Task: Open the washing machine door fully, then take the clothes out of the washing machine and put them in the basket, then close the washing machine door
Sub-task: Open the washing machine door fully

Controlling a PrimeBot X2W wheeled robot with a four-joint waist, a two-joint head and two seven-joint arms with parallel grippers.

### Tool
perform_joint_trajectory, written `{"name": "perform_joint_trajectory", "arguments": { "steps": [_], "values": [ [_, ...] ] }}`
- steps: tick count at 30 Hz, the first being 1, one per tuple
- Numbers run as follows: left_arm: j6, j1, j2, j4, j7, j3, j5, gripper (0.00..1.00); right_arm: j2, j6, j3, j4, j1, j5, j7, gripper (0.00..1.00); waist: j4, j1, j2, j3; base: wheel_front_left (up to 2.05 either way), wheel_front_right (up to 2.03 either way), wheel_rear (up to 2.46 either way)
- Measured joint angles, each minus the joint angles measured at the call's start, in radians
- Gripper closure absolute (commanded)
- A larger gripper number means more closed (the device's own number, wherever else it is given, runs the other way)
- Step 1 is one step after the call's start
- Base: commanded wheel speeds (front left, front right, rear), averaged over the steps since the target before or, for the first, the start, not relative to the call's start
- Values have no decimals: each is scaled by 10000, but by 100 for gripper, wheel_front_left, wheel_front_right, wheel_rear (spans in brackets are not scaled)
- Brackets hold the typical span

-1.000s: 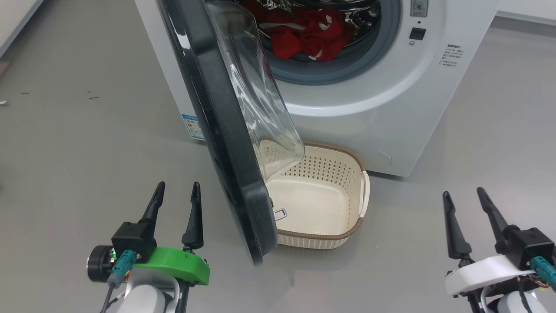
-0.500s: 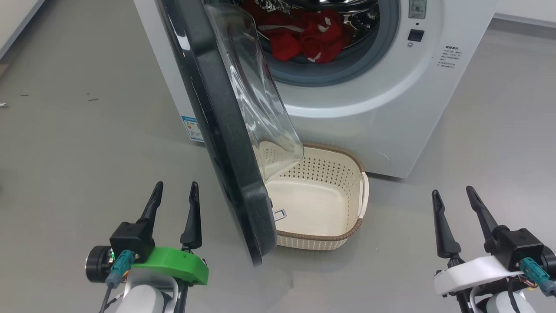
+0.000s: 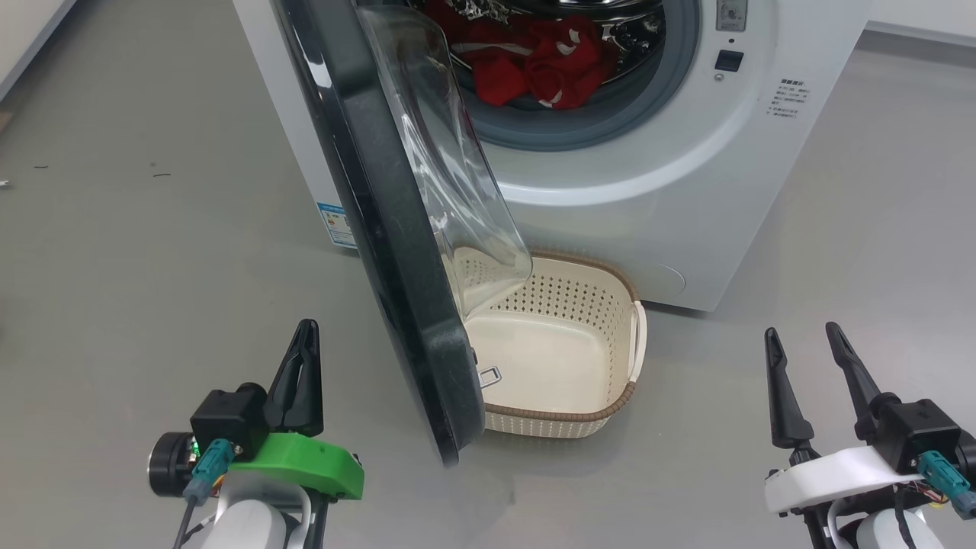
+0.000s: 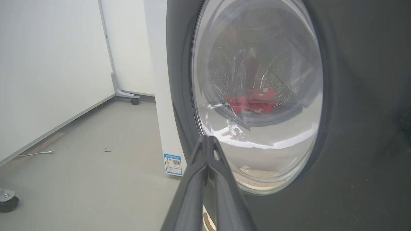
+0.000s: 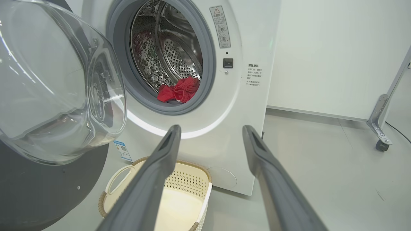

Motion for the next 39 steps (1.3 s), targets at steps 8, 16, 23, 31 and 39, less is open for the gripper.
{"name": "perform_joint_trajectory", "arguments": {
  "steps": [8,16,23,31,39],
  "values": [
    [0,3,0,15,0,0,0,100,59,88,-163,0,4,-88,0,0,-7,0,0,-15,0,0,0],
    [0,4,0,-157,0,115,54,100,115,167,-318,0,7,-184,0,0,-10,0,0,-65,0,0,0],
    [2,-106,0,-1411,-2,600,512,100,194,178,-424,15,28,-265,0,0,16,0,0,-124,0,0,0],
    [12,-870,-2,-3841,-46,978,1279,100,336,270,-491,61,41,-360,0,0,43,0,0,-204,0,0,0],
    [-190,-1034,10,-5542,-56,-744,1540,100,407,355,-589,94,55,-447,0,0,-11,0,0,-230,0,0,0]
  ]
}}
